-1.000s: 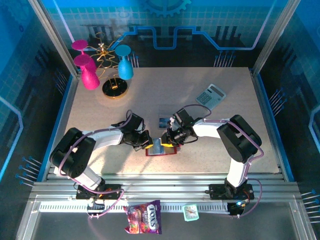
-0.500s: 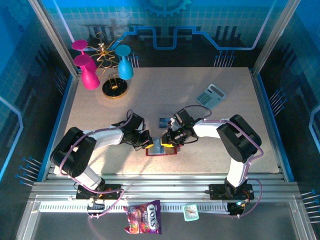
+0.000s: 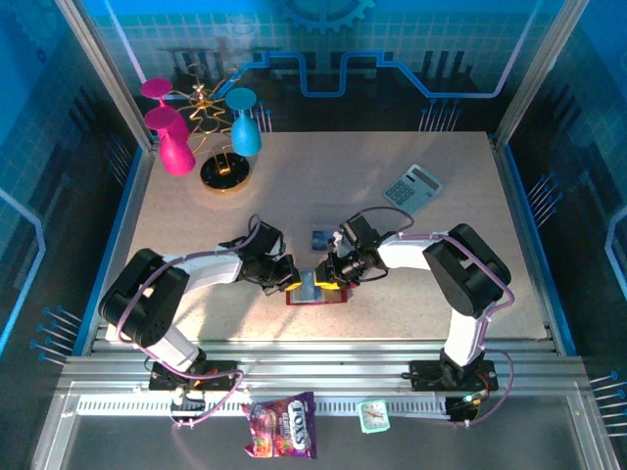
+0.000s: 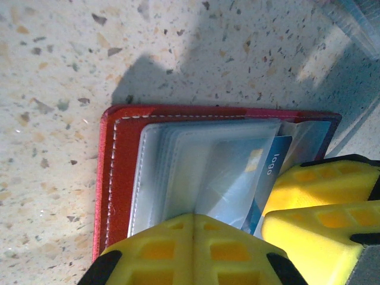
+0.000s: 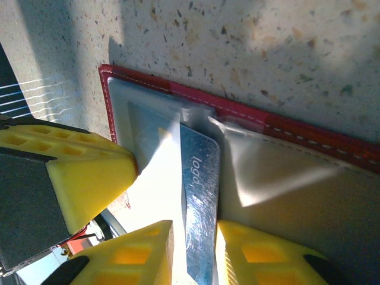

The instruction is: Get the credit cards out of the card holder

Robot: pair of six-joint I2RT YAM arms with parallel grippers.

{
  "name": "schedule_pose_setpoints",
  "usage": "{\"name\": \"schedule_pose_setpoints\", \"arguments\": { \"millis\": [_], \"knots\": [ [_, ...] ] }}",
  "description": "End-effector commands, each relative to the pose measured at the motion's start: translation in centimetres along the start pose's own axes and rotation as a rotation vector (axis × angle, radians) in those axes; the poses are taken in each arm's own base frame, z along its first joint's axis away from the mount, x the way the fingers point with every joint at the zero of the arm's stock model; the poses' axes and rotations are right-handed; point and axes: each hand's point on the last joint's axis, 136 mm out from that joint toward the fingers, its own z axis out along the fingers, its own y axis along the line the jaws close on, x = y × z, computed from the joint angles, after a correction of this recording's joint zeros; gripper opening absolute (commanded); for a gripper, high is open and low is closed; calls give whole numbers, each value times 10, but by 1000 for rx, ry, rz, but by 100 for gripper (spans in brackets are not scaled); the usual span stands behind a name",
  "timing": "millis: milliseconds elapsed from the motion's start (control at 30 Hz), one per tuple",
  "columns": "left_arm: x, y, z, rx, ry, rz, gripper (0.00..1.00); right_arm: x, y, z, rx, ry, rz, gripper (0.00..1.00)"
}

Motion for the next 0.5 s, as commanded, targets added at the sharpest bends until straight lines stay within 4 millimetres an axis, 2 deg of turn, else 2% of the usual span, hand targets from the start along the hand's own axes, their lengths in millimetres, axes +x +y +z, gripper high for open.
{"name": "schedule_pose_setpoints", "arguments": {
  "millis": [0,267,467],
  "knots": [
    [8,15,7,-57,28,-8,3,1,0,2,-13,23,22,25],
    [8,17,5,-77,21,1,3,-4,11,-7,-32,-14,1,18],
    [8,18,4,-80,20,4,3,-5,11,-11,-29,-27,-2,14]
  ]
}}
